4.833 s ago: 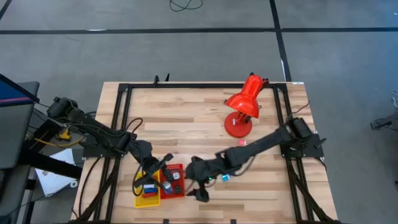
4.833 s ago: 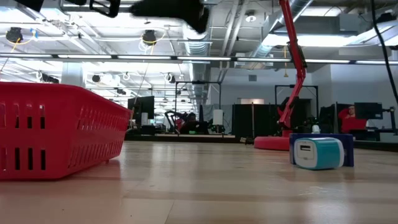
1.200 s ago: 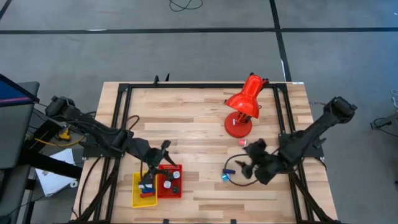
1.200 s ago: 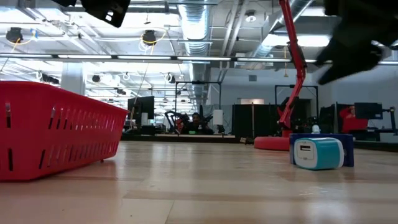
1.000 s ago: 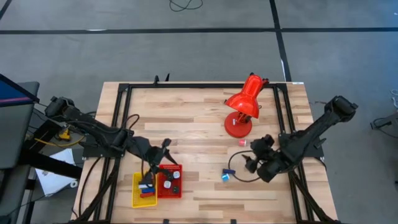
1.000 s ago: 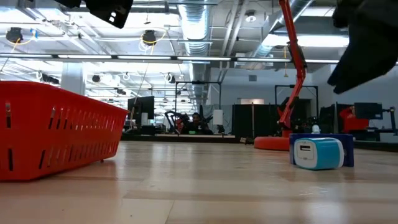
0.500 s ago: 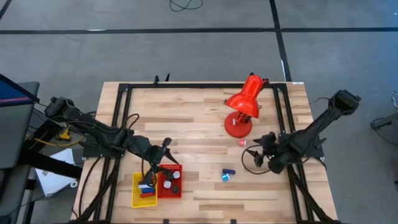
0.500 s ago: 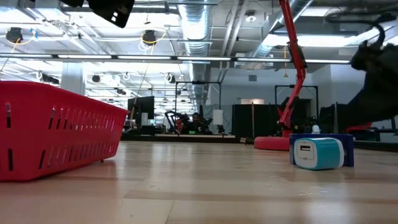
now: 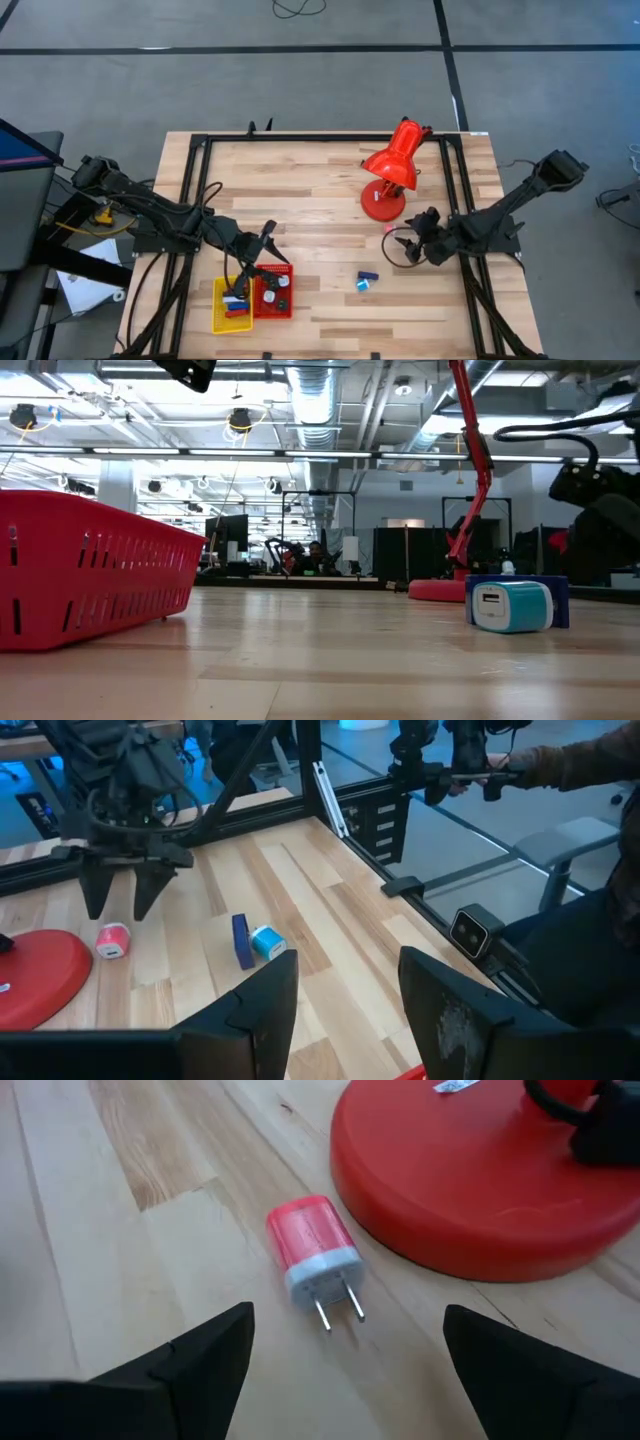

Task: Pick & Place Office items
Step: Put the pink charger adapter into the red bin

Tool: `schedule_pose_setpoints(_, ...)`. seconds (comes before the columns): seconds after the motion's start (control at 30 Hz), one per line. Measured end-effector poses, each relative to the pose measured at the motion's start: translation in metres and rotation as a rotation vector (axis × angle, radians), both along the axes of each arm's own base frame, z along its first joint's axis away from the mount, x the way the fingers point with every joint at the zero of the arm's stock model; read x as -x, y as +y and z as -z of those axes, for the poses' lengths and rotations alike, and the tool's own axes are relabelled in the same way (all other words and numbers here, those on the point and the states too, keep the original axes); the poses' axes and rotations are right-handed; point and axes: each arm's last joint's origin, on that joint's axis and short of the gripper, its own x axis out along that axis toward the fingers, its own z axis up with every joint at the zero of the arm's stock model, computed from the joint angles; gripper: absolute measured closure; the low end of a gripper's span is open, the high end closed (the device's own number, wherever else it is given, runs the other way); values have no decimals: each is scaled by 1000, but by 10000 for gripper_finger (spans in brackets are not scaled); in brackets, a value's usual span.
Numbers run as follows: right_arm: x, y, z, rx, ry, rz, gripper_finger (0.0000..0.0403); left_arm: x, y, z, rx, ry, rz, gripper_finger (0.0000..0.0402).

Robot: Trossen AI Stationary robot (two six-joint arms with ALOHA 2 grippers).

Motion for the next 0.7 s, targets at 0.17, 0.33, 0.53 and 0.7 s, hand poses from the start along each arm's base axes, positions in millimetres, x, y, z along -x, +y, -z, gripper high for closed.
schedule_pose_setpoints(0.17, -4, -6, 3, 11, -20, -35, 85, 0, 0, 0, 0, 0, 0, 233)
schedule_pose_setpoints(0.33, -10, -12, 2, 36, -36, -63, 85, 0, 0, 0, 0, 0, 0, 233)
schedule_pose_setpoints(0.53, -13, -17, 2, 27, -16, -86, 85, 0, 0, 0, 0, -1, 0, 233)
schedule_pose_setpoints(0.7, -18, -18, -2, 59, -42, -112, 85, 0, 0, 0, 0, -1, 0, 233)
